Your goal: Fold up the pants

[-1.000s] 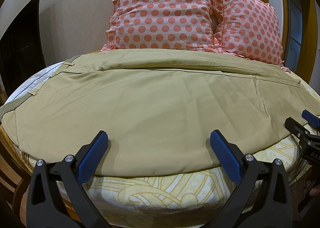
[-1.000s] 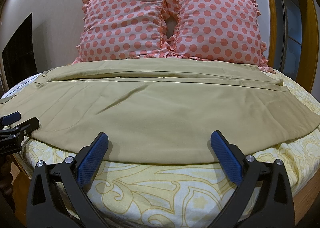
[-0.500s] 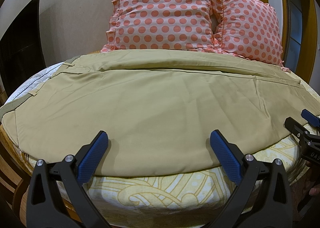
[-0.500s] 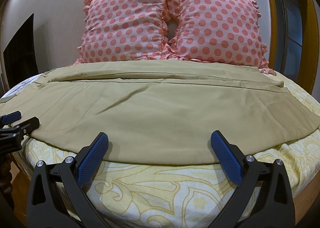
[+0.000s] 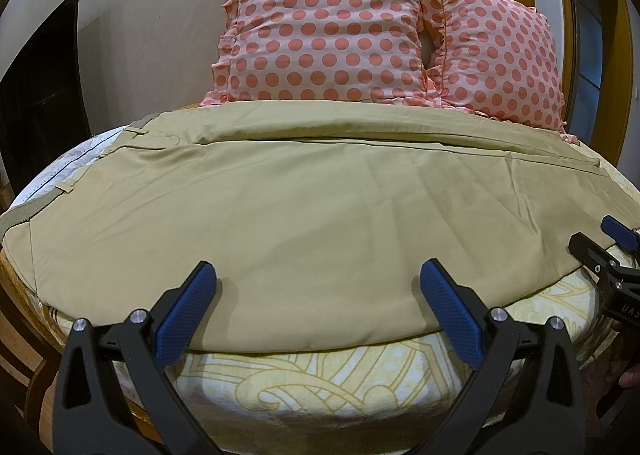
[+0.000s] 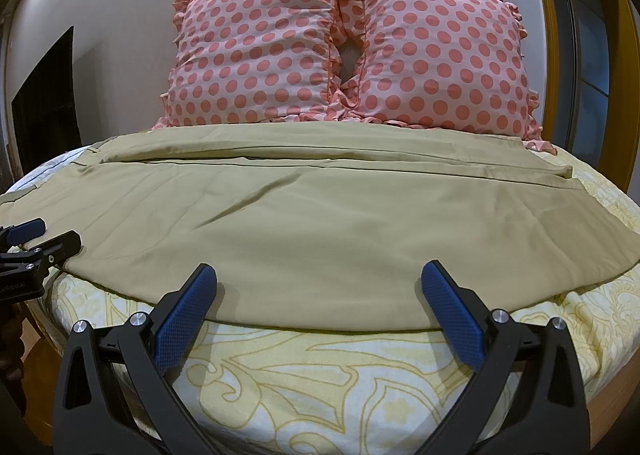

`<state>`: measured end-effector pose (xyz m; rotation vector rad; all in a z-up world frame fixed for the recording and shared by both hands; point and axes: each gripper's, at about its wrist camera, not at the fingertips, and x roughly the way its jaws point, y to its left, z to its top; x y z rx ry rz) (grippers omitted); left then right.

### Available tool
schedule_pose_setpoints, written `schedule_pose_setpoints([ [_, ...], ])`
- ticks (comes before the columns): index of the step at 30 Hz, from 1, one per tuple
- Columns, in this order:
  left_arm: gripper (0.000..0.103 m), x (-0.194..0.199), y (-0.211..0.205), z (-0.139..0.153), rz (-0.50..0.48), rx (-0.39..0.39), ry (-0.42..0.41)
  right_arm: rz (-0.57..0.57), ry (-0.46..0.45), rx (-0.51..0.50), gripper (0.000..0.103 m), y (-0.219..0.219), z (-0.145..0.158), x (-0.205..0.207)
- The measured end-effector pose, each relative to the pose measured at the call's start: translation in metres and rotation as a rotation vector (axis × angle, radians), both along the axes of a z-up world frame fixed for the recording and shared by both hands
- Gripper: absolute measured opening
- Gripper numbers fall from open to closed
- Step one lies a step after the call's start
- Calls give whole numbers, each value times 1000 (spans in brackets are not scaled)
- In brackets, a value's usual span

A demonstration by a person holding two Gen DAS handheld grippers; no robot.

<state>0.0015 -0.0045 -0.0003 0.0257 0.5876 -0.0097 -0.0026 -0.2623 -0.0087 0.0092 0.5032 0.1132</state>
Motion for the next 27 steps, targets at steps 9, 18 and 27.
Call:
schedule_pose_setpoints([
  [9, 101, 16, 12, 29, 23, 36, 3, -92, 25, 165, 102, -82, 73, 76],
  [18, 101, 101, 27, 60, 136, 25, 40, -603, 297, 202, 84, -213, 58, 302],
  [27, 101, 137, 36, 38, 123, -65, 176, -821, 423, 105, 65, -251, 18, 393],
])
